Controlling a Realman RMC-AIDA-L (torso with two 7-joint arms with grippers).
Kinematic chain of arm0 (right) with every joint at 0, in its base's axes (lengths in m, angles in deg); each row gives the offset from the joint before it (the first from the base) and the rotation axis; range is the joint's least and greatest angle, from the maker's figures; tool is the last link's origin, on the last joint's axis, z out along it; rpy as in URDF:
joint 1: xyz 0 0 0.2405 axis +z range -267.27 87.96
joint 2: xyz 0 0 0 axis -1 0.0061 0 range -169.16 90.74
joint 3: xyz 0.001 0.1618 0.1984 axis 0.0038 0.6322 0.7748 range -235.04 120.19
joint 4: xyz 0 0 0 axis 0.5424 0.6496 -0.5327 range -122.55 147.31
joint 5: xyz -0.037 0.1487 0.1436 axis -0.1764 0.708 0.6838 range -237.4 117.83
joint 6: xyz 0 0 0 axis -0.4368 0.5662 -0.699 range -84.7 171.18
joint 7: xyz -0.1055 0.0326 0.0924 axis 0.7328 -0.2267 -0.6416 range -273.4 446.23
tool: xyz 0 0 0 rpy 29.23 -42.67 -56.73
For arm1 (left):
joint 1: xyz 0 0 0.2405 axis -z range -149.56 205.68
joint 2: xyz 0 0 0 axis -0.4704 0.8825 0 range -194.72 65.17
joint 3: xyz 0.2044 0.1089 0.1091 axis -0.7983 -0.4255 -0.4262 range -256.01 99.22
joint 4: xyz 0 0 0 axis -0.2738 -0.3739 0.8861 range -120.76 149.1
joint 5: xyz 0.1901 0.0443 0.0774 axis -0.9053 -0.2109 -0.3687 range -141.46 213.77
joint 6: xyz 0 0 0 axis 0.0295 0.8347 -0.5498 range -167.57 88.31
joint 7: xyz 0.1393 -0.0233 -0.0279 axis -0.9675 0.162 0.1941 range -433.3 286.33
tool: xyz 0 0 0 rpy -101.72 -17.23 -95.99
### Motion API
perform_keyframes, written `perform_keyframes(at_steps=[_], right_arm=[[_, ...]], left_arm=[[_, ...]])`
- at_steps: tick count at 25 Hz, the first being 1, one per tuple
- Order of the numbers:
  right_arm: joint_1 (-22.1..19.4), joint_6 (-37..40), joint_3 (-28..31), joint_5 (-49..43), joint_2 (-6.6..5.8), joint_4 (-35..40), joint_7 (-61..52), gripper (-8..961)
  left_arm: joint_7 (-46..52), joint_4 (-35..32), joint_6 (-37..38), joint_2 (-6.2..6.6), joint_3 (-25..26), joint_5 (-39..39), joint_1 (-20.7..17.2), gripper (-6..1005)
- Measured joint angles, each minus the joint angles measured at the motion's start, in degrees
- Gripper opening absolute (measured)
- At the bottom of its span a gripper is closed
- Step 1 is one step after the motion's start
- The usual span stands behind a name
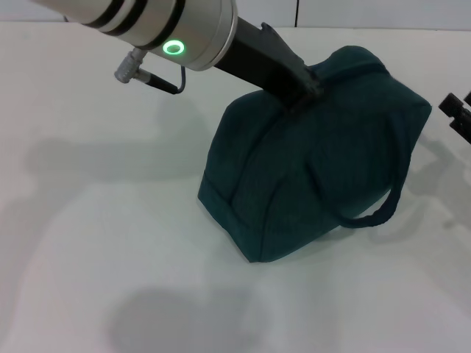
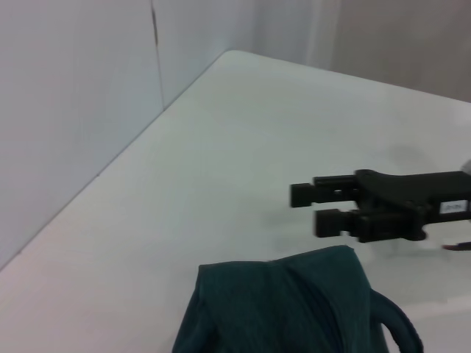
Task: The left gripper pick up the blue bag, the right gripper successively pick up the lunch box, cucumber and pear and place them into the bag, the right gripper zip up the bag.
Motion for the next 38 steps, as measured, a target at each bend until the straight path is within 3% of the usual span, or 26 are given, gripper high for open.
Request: perform_keyframes(at_steps=[4, 9, 12, 16, 21, 22, 23, 26, 31, 38], right_arm=[[-1.3, 1.0, 0.1, 0.4, -0.21, 0.3, 0.4, 616], [-1.6, 1.7, 0.2, 0.4, -0.45, 0.4, 0.4, 876], [-1.7, 2.6, 0.2, 0.3, -0.67, 0.4, 0.4, 875], [-1.9, 8.4, 0.1, 0.0, -2.14, 0.4, 0.4, 874], [-1.5, 20.3, -0.2, -6.0, -5.91, 0.8, 1.1, 873], [-1.5, 20.3, -0.2, -6.0, -5.91, 0.8, 1.1, 873], [-0.9, 25.8, -0.1, -12.1, -7.63, 1.2, 2.9, 873], [-0.6, 29.3, 0.1, -16.7, -8.37, 1.4, 4.0, 872], [-0.9, 31.6, 0.0, -24.1, -7.29, 1.4, 8.4, 872], [-1.3, 26.1, -0.1, -31.4, -4.86, 1.0, 11.2, 872]], left_arm=[[0.6, -0.1, -2.4, -0.05, 0.1, 0.7, -1.6, 55], [-0.2, -0.6, -5.1, -0.01, 3.1, 7.5, -4.1, 249], [-2.1, -0.5, -5.2, 0.08, 6.3, 12.1, -5.5, 345], [-8.7, -0.3, -5.2, 0.11, 10.7, 20.2, -9.7, 464], [-25.3, 1.8, -4.6, 0.05, 14.5, 35.0, -20.4, 576], [-31.5, 3.3, -4.1, 0.05, 15.2, 38.5, -24.1, 598], [-33.5, 4.1, -3.9, 0.05, 15.4, 40.1, -25.3, 620], [-43.1, 10.8, -0.4, 0.15, 17.6, 46.0, -30.9, 687], [-54.5, 27.1, 12.6, 0.26, 25.4, 46.4, -32.8, 889], [-73.0, 42.9, 18.0, 0.32, 30.8, 35.0, -33.0, 888]])
